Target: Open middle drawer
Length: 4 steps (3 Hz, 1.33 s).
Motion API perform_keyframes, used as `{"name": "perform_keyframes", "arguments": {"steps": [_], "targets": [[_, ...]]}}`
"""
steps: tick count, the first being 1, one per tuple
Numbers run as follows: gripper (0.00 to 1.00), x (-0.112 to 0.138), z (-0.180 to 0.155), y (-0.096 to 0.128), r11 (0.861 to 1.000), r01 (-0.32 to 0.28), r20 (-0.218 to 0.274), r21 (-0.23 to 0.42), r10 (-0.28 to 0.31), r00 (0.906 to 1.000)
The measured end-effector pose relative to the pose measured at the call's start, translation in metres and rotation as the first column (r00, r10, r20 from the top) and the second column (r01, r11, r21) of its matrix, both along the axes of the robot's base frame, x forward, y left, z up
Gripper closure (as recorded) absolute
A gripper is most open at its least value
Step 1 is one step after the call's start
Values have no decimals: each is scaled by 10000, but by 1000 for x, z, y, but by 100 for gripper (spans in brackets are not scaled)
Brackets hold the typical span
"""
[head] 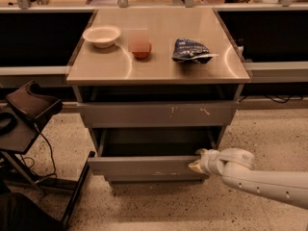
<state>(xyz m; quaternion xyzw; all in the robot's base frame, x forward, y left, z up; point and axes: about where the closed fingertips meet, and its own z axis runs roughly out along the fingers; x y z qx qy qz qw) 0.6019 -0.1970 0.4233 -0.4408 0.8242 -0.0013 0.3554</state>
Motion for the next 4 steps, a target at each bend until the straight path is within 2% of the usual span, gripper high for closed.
{"name": "perform_keyframes", "arguments": {"steps": [1, 4], "targets": [[100, -18, -6, -1, 10000, -68, 29, 70, 68, 10000], [100, -27, 0, 1, 9998, -198, -97, -25, 198, 9998]]}}
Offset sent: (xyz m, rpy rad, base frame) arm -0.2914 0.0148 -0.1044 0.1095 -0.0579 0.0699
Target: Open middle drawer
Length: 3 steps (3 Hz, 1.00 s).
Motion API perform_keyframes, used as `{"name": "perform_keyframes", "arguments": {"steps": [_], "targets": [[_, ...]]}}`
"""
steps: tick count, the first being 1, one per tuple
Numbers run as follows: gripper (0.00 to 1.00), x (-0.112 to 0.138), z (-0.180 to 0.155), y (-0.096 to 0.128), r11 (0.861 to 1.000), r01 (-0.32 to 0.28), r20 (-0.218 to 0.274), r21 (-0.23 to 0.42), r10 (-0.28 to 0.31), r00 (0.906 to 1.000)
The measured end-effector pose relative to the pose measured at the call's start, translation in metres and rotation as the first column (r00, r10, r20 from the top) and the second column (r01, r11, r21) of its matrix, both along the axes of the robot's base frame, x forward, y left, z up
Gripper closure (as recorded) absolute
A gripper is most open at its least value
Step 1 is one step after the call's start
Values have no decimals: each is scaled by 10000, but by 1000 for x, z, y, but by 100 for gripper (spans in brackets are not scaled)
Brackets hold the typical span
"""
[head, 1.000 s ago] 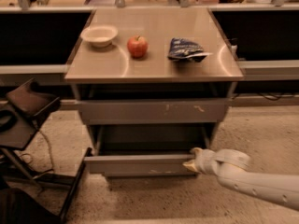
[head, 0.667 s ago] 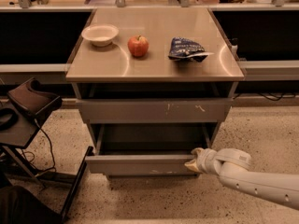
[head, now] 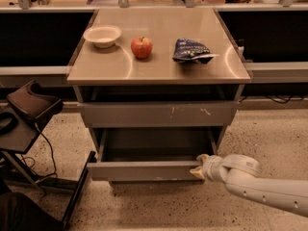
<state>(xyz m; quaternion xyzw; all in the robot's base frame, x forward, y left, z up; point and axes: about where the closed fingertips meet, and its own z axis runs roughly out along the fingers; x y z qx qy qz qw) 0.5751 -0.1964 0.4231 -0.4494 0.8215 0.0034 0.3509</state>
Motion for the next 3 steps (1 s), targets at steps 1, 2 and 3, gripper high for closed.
{"name": "perform_keyframes", "arguments": {"steps": [1, 2, 3], "targets": [[100, -10, -1, 2, 9998, -154, -146, -108, 152, 9998], [100, -10, -1, 2, 9998, -154, -145, -107, 152, 9998], [100, -25, -5, 2, 9998, -219, -2, 6, 219, 9998]]}}
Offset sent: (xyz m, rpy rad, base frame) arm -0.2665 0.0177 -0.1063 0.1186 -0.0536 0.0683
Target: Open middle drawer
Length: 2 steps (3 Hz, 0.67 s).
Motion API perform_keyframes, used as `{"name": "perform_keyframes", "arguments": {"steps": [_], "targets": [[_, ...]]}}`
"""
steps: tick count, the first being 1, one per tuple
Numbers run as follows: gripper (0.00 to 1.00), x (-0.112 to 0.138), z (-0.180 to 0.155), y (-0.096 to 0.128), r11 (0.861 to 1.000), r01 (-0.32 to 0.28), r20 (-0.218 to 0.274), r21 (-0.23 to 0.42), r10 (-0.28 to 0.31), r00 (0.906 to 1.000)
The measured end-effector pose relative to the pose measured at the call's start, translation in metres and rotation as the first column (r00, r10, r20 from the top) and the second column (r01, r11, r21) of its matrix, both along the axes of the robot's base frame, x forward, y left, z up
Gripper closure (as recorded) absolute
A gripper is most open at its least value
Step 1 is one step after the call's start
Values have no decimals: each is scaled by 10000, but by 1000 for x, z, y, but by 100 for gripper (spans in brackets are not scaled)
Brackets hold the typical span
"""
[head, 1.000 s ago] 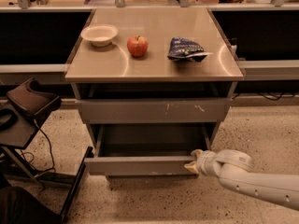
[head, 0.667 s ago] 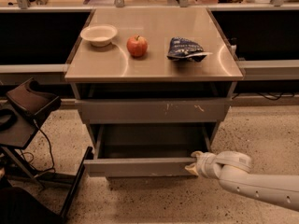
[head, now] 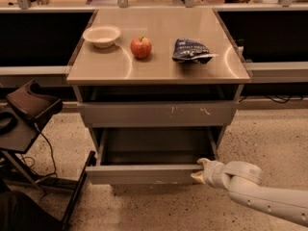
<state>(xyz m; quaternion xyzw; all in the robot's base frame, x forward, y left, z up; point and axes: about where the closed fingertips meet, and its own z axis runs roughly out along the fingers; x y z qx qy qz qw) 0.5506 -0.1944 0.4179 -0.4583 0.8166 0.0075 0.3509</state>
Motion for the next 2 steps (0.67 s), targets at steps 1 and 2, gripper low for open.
{"name": "perform_keyframes", "arguments": {"steps": [1, 2], "targets": [[100, 0, 5, 0, 10000, -6, -5, -4, 6, 10000], [100, -9, 2, 2, 9998, -143, -107, -100, 142, 9998]]}}
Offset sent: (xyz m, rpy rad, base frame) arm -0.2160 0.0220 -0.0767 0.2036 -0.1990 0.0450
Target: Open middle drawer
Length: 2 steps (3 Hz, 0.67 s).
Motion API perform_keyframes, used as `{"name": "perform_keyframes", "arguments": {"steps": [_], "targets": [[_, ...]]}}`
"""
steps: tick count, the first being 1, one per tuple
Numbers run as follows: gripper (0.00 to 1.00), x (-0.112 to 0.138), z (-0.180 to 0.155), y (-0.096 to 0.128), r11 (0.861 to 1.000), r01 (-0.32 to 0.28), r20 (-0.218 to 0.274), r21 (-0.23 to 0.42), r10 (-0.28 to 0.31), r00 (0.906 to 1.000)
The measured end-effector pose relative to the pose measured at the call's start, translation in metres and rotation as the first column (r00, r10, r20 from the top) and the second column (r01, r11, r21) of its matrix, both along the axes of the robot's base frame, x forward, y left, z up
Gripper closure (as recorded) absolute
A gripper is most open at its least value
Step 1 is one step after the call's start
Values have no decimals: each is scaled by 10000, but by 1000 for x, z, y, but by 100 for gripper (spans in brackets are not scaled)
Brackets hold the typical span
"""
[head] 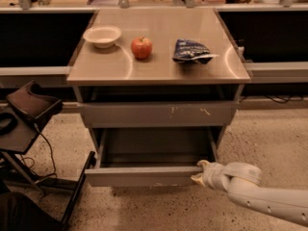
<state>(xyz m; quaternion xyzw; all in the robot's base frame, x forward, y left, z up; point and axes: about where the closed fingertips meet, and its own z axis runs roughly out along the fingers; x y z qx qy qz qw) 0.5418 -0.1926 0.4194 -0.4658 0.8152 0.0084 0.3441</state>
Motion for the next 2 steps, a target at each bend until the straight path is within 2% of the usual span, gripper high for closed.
{"name": "perform_keyframes", "arguments": {"steps": [1, 2], "targets": [[100, 0, 2, 0, 10000, 0, 0, 1, 0, 10000], [100, -16, -4, -1, 9997, -40, 193, 227, 35, 9998]]}}
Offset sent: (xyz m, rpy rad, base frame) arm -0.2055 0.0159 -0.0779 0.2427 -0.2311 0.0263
